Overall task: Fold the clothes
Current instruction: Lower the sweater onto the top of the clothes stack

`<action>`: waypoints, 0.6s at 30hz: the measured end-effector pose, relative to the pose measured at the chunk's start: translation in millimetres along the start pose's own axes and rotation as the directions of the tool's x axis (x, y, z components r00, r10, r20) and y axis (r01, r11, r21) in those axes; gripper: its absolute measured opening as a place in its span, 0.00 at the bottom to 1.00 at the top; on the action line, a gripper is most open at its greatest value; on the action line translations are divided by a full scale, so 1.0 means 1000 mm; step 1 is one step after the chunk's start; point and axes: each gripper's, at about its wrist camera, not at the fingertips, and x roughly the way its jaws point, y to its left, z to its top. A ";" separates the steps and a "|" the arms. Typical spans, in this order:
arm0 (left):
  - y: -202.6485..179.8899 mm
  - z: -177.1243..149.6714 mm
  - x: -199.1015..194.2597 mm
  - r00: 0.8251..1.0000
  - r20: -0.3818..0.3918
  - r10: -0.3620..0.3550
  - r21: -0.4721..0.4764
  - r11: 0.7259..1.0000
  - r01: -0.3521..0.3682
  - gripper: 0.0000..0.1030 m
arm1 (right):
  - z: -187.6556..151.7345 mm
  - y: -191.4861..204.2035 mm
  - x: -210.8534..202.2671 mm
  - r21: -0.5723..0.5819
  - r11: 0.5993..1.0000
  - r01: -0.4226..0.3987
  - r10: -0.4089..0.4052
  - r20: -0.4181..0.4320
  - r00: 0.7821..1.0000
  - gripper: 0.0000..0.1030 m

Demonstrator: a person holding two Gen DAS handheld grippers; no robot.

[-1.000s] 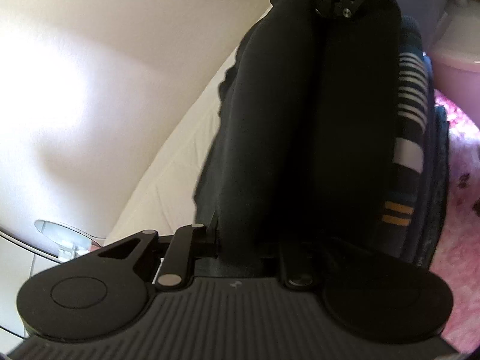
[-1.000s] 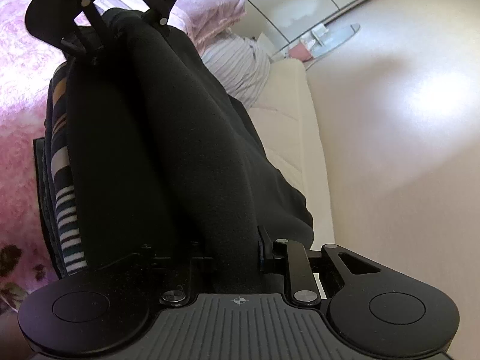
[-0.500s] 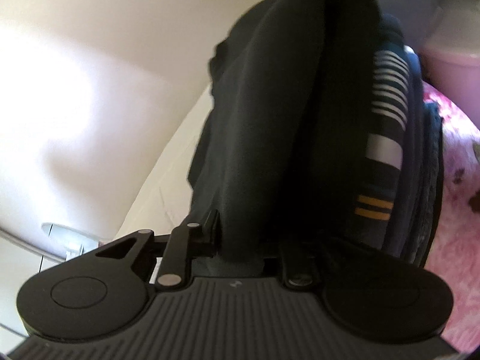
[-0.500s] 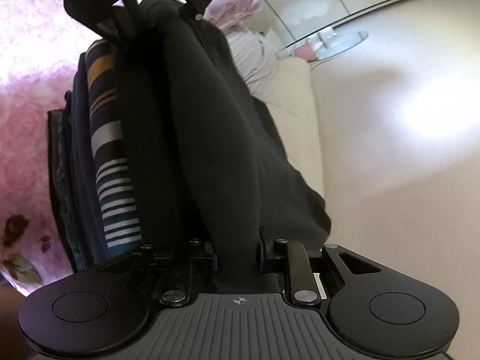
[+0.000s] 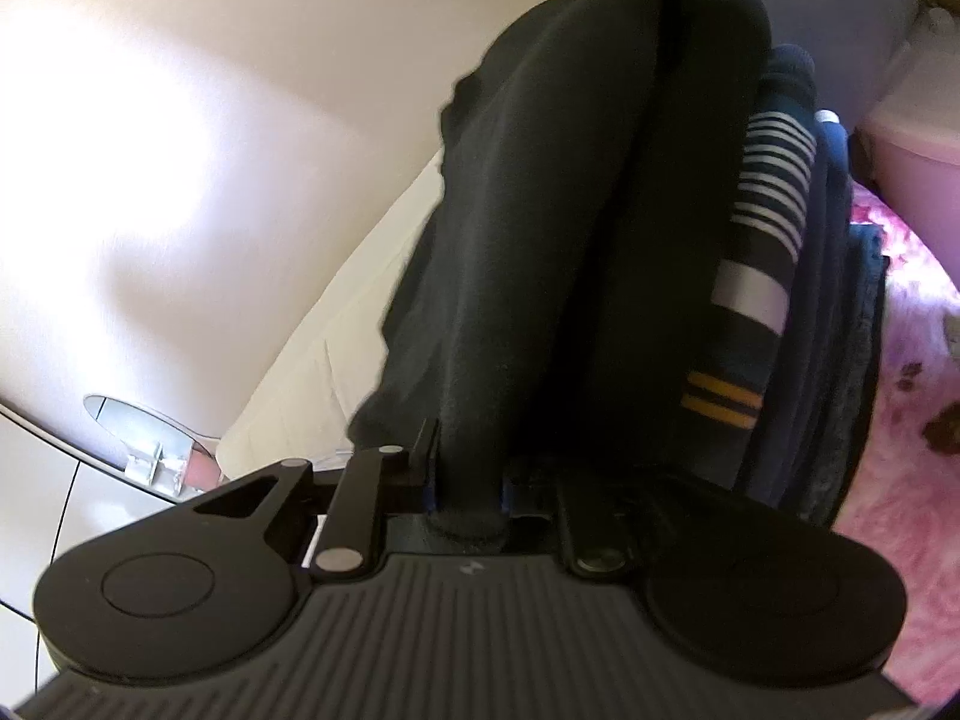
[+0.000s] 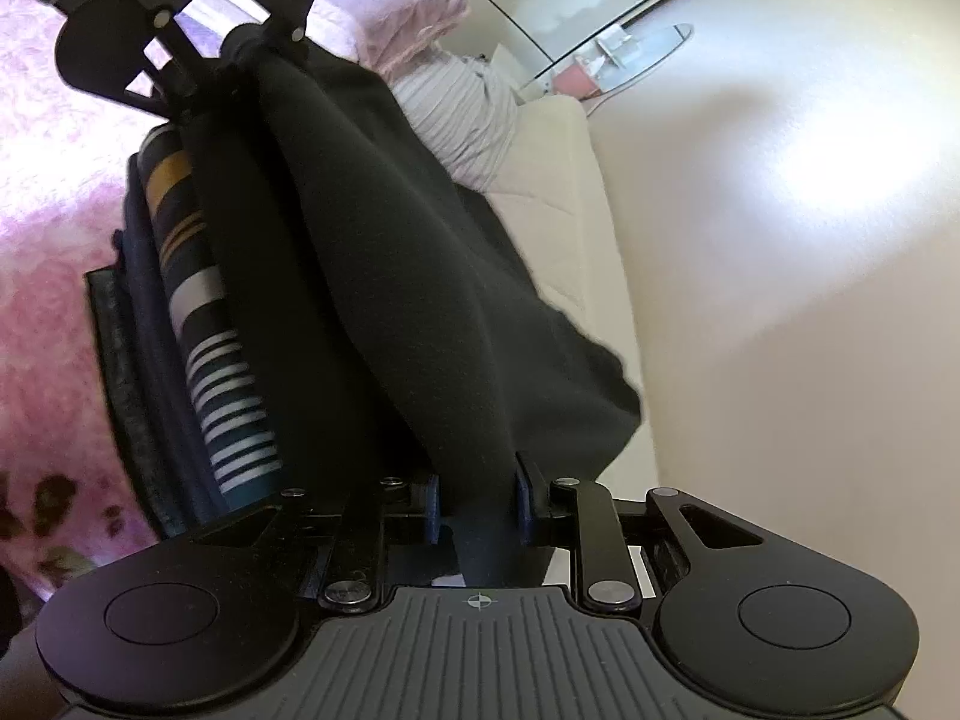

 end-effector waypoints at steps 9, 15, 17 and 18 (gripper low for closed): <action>-0.022 0.010 0.033 1.000 -0.005 0.024 0.001 1.000 -0.024 0.11 | 0.013 -0.005 -0.018 0.105 0.994 -0.029 0.032 -0.025 0.999 0.23; -0.021 0.012 0.045 0.999 -0.013 0.031 -0.022 0.999 -0.031 0.11 | 0.034 -0.033 -0.030 0.304 0.942 -0.145 0.161 -0.028 0.987 0.37; -0.020 0.017 0.048 0.999 -0.011 0.031 -0.017 0.999 -0.031 0.11 | 0.037 -0.034 -0.027 0.290 0.944 -0.156 0.189 -0.088 0.978 0.37; -0.020 0.019 0.050 0.999 -0.012 0.032 -0.019 0.999 -0.032 0.11 | 0.036 -0.035 -0.029 0.292 0.944 -0.151 0.185 -0.092 0.978 0.37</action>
